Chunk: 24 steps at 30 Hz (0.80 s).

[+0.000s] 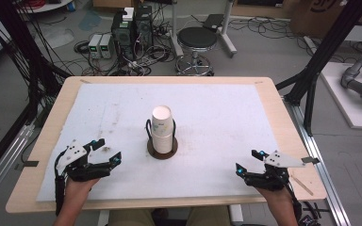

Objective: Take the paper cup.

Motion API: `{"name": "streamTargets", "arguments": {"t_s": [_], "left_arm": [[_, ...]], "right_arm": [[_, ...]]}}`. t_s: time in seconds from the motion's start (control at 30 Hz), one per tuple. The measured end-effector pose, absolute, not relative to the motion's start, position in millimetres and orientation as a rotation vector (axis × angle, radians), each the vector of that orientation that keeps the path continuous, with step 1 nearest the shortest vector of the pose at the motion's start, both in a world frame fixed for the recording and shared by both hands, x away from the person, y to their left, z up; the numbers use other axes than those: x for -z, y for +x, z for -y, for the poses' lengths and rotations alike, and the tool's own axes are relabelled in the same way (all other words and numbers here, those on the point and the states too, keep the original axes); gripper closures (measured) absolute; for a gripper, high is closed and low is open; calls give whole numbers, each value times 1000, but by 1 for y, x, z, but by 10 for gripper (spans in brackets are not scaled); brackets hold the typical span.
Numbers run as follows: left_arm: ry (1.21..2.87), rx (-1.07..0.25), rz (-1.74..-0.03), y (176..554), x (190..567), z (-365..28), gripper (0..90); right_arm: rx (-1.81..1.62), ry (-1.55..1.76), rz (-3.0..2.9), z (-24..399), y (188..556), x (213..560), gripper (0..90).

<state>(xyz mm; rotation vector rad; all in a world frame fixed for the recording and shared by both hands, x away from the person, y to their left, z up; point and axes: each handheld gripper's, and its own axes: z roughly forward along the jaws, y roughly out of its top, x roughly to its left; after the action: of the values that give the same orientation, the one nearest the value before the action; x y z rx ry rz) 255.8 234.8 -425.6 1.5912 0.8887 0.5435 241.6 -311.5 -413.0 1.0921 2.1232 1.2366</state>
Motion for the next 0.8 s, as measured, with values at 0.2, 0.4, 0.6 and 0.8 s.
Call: {"name": "streamTargets", "arguments": {"t_s": [0.2,0.4,0.6,0.8], "left_arm": [[1605,-551,-880,255,425,-233,155],[1609,-542,-884,257,423,-230,153],[1594,-527,-882,261,419,-225,150],[1610,-497,-857,273,405,-221,151]], "right_arm": [[-1232,1080,-2131,310,241,413,201],[-1240,1077,-2132,309,240,412,201],[-1244,1082,-2127,310,240,412,201],[-1259,1106,-2126,313,243,411,203]]}}
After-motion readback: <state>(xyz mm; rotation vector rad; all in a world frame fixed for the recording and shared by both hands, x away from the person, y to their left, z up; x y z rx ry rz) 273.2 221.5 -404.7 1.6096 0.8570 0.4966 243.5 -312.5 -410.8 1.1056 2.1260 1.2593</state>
